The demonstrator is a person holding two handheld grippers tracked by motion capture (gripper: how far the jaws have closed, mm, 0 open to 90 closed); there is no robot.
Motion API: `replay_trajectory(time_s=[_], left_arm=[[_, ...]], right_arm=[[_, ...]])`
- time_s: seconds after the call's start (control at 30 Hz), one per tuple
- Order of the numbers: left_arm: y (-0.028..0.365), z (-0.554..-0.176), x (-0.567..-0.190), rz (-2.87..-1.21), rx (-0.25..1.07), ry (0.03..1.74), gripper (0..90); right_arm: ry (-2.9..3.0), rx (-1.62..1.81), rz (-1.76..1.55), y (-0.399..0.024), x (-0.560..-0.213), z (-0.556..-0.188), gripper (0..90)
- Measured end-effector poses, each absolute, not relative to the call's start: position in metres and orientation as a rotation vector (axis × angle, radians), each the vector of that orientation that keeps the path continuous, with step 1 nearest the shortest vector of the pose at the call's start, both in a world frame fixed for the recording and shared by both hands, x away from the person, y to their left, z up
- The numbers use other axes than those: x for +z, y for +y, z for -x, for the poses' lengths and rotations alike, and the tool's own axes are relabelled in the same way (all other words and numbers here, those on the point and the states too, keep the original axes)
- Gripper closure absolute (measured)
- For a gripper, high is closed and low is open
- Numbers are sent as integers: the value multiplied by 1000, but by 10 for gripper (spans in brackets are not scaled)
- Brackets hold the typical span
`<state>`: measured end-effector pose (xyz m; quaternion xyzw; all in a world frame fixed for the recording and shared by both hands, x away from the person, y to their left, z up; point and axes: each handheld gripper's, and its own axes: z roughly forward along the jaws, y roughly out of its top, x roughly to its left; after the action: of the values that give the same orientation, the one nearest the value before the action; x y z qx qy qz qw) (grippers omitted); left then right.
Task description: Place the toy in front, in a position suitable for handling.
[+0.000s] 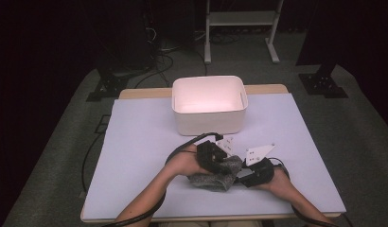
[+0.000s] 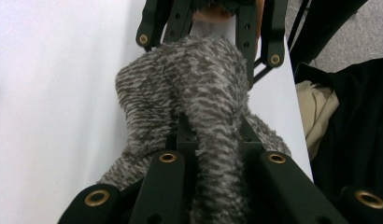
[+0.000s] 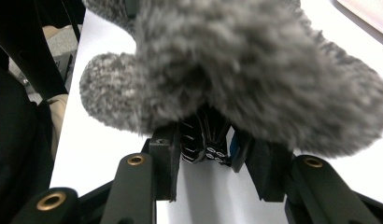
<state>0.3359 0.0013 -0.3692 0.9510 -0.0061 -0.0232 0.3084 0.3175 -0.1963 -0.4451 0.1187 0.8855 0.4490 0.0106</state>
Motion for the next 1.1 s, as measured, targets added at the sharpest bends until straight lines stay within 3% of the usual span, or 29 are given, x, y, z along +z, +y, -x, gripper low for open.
replay_trajectory(time_s=[0.57, 1.1], left_arm=[[83, -336, -373, -2466, -20, 161, 767], [120, -328, -374, -2488, 34, 214, 765]], right_arm=[[2776, 1362, -348, -194, -443, -318, 573], [2788, 1343, -332, -193, -442, -318, 574]])
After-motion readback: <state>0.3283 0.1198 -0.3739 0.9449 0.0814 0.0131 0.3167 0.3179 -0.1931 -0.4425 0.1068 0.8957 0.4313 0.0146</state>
